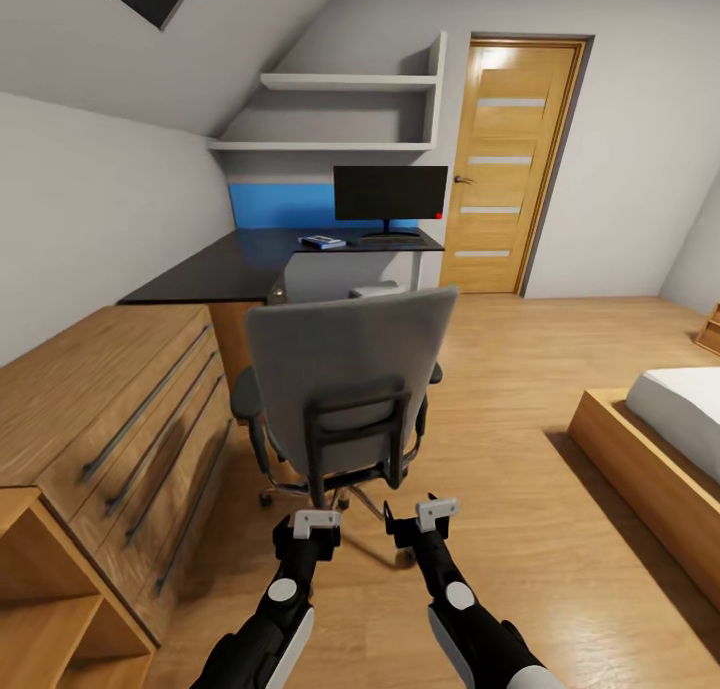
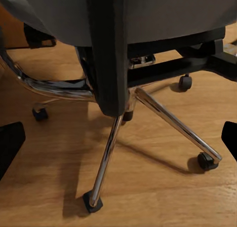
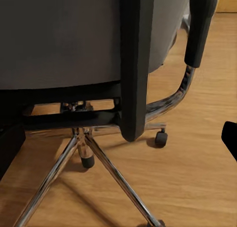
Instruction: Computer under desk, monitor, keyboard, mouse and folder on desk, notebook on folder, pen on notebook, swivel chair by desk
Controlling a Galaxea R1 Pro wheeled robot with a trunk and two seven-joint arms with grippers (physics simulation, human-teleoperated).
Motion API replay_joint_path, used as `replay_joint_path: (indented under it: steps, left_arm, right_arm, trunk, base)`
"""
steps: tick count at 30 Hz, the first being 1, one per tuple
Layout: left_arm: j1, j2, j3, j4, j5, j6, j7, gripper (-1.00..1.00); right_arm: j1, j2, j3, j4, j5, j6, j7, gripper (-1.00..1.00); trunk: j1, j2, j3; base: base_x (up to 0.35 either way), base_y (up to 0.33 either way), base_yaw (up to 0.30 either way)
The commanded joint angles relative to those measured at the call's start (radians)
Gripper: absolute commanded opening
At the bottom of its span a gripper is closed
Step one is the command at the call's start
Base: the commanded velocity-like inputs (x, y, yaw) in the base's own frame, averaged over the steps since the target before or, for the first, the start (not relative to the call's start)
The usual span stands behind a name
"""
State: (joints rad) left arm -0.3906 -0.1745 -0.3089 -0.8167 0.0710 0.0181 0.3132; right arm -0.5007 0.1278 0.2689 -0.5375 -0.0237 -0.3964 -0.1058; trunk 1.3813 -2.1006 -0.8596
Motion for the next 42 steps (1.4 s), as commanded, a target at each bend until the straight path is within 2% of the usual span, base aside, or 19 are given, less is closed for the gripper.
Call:
replay_joint_path:
  steps: [1,11,42]
  left_arm:
    - [-0.001,0.0,-0.002,0.001,0.007,0.002,0.006,1.0]
    - [-0.001,0.0,-0.003,0.005,0.008,0.002,0.006,1.0]
    - [-0.001,0.0,0.002,0.004,0.009,0.002,0.011,1.0]
  right_arm:
    - [-0.001,-0.004,0.007,0.001,-0.002,-0.002,0.004,1.0]
    - [-0.001,-0.012,0.007,0.001,-0.002,-0.002,0.032,1.0]
    - [0.0,-0.013,0.007,0.002,-0.002,-0.003,0.035,1.0]
  trunk:
    - [0.0,0.0,-0.001]
    - [0.0,0.0,-0.001]
    - [0.119,-0.217,-0.098]
  base:
    - [0.176,-0.078,0.0]
    - [0.048,-0.021,0.0]
    - [0.001,0.0,0.0]
